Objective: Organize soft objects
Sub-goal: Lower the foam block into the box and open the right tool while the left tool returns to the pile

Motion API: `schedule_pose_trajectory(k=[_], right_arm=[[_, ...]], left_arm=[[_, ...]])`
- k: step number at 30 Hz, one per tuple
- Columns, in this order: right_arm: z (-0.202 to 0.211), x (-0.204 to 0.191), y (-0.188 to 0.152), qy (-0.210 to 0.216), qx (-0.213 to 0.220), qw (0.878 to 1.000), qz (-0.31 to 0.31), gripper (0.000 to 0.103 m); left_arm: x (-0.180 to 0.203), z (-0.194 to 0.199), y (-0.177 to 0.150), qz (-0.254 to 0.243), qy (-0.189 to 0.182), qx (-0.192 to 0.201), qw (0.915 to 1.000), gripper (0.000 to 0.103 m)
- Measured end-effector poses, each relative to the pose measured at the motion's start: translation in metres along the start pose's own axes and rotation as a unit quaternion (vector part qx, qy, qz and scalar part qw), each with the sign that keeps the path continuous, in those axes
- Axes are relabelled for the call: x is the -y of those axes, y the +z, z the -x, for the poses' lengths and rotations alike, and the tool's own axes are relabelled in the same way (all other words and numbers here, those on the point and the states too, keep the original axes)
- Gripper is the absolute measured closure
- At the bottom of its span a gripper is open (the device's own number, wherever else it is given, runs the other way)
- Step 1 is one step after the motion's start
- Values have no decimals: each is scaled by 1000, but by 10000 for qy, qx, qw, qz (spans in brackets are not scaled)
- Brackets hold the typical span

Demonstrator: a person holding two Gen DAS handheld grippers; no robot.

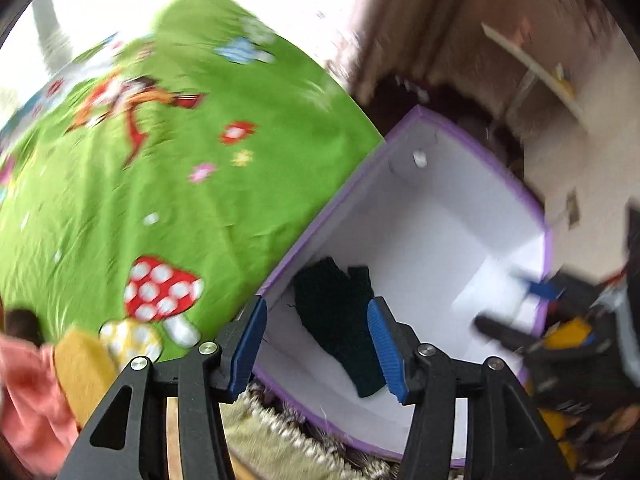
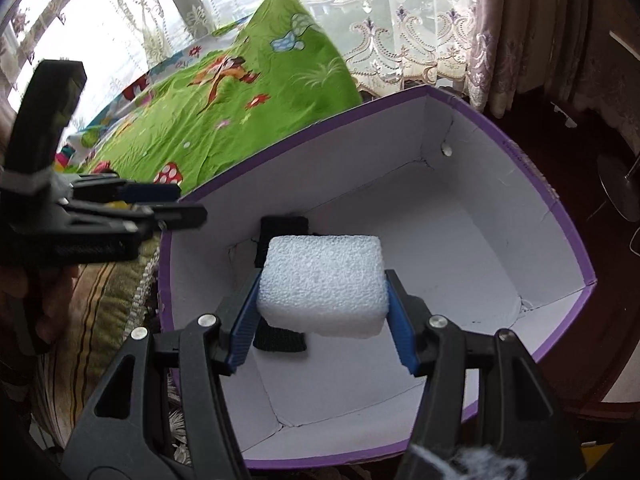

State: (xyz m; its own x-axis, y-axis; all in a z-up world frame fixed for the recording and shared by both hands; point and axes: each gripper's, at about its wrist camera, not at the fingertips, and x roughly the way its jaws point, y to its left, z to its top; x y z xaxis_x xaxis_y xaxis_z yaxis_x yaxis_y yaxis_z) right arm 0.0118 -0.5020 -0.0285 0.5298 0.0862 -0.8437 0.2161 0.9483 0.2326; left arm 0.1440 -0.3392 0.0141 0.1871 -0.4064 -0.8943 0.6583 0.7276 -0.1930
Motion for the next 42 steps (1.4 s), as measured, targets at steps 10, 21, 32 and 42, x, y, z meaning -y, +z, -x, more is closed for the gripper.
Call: schedule_pose_trajectory(k=[10,21,32,42], right_arm=[[-62,-45,-22,25,-1074,9919,675,41],[-115,-50,-27,196,-2085,9752,719,40],[-134,-37,-29,-33,-2455,9678,566,24],[-101,-43,-16,45,-2182,9725,810,14]], left_arm=[[-101,101,-73,1668,-219,1547,9735,43],[-153,129,-140,2142,79,2001,9561,43],[-197,160,-184,2709,121,2232,9363,43],[-266,202,-238,3799,626,2558,8868,36]])
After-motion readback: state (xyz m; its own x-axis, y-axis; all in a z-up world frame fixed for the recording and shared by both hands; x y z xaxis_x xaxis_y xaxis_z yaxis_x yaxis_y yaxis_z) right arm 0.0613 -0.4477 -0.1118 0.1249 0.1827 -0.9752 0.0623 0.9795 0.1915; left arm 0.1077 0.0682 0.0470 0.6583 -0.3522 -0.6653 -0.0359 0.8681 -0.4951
